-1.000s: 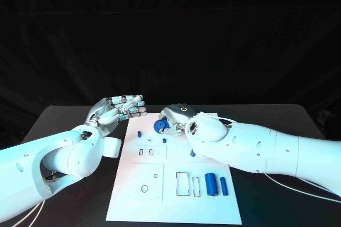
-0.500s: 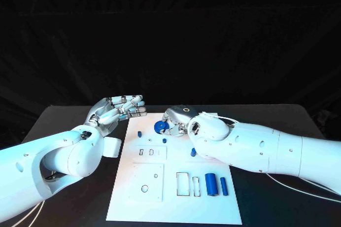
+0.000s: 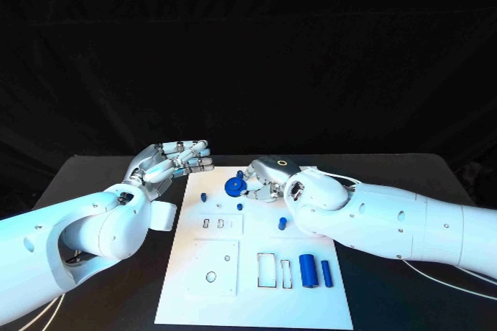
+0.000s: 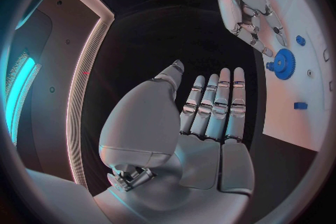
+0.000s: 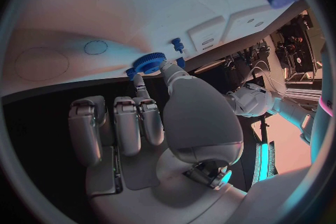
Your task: Assemble the parts on the task board
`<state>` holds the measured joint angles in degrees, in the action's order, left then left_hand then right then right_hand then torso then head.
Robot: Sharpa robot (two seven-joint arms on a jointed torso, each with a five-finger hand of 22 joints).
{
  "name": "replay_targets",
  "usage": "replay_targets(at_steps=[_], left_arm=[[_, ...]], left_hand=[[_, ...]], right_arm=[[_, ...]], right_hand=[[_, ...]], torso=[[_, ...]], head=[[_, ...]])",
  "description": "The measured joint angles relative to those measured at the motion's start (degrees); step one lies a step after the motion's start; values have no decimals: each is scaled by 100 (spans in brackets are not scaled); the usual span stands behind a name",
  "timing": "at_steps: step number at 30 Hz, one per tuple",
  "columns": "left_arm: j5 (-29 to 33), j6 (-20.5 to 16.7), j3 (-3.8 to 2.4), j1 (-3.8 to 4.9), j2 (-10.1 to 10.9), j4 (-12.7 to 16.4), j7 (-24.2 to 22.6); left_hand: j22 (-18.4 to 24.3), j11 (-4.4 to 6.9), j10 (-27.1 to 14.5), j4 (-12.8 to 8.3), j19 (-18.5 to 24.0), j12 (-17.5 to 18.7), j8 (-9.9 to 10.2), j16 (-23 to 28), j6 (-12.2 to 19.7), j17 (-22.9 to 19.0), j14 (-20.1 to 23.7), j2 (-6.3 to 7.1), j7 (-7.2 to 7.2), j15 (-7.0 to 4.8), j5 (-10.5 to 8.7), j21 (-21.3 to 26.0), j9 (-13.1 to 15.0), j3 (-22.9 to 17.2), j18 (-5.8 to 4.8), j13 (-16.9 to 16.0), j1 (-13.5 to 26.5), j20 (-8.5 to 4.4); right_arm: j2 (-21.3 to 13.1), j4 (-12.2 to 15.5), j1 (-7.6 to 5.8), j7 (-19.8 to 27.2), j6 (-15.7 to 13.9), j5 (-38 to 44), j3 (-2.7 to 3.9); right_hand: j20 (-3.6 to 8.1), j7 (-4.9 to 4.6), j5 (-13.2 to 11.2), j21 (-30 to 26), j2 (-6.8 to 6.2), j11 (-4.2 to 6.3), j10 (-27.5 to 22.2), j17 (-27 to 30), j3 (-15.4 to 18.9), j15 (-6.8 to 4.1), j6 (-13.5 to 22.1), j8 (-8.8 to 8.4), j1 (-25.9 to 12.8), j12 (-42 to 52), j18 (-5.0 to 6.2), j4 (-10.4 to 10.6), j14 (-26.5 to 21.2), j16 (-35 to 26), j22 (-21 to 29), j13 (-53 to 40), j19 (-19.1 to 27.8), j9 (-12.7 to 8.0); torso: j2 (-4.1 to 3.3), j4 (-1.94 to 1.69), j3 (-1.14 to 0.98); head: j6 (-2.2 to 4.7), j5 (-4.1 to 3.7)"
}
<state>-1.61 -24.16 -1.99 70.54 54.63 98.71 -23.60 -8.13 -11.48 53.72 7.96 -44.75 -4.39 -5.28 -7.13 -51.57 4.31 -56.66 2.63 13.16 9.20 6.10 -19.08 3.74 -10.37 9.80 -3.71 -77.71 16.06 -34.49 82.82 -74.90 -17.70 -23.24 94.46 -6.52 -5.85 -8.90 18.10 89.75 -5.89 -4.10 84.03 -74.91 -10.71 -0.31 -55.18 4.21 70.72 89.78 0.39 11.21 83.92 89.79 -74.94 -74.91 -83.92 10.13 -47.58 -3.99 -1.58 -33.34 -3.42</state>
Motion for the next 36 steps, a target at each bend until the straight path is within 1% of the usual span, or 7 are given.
replay_targets(at_steps=[4,7,10,14,18,25,36], left_arm=[[0,0,0,0,2,-17,2],[0,1,0,-1,1,-44,4],[0,1,1,-1,-3,-64,7],[0,1,1,-1,-17,-85,9],[1,4,1,0,-50,-91,11],[2,8,1,-1,-58,-113,12],[2,10,2,-1,-46,-120,13]], left_hand=[[0,0,0,0,0,0,0,0,0,0,0,0,0,0,0,0,0,0,0,0,0,0],[0,0,0,0,0,0,0,0,0,0,0,0,0,0,0,0,0,0,0,0,0,0],[0,0,0,0,0,0,22,27,0,0,0,0,0,0,0,0,0,0,0,0,0,0],[0,0,0,0,0,0,22,27,0,0,0,0,0,0,0,0,0,0,0,0,0,0],[0,0,0,0,0,0,22,27,0,1,0,0,0,0,0,0,0,0,0,0,0,0],[0,0,0,0,0,0,22,27,0,1,0,0,0,0,0,0,0,0,-1,0,0,0],[0,0,0,0,0,0,22,27,0,1,0,0,0,0,0,0,0,0,0,0,0,0]], right_arm=[[-353,331,-32,47,-197,-56,30],[-802,642,-160,197,-317,-274,56],[-1237,820,-283,416,-355,-636,79],[-1744,915,-335,820,-343,-1166,77],[-2095,919,-307,1246,-337,-1576,69],[-2331,748,-193,1721,-288,-1937,55],[-2291,408,-7,1888,-159,-2023,44]], right_hand=[[0,-20,32,0,0,0,0,0,-38,0,-20,0,0,0,0,-38,0,0,0,0,0,-5],[0,7,19,0,-46,0,0,0,-86,0,-48,0,50,0,0,-86,0,0,1,1,0,-5],[0,8,-87,0,-75,0,0,0,-114,0,-48,-25,166,0,0,-142,0,0,1,0,0,-17],[0,36,-282,0,-145,0,0,0,-133,-4,-76,-25,358,0,0,-304,4,0,1,0,0,-19],[25,53,-283,0,-205,0,0,1,-136,-54,-93,-25,477,0,0,-402,11,0,1,1,-19,-19],[44,52,-304,0,-235,0,0,1,-124,-53,-93,-25,508,0,1,-443,11,0,2,1,0,-33],[44,49,-324,0,-259,0,0,1,-124,-53,-89,-47,576,-24,0,-474,11,0,2,1,0,-53]], torso=[[8,7,-1],[26,23,-2],[48,42,-7],[77,71,-8],[98,86,-19],[108,101,-42],[79,92,-63]], head=[[18,-10],[24,-11],[25,-25],[27,-70],[42,-129],[19,-184],[-32,-181]])
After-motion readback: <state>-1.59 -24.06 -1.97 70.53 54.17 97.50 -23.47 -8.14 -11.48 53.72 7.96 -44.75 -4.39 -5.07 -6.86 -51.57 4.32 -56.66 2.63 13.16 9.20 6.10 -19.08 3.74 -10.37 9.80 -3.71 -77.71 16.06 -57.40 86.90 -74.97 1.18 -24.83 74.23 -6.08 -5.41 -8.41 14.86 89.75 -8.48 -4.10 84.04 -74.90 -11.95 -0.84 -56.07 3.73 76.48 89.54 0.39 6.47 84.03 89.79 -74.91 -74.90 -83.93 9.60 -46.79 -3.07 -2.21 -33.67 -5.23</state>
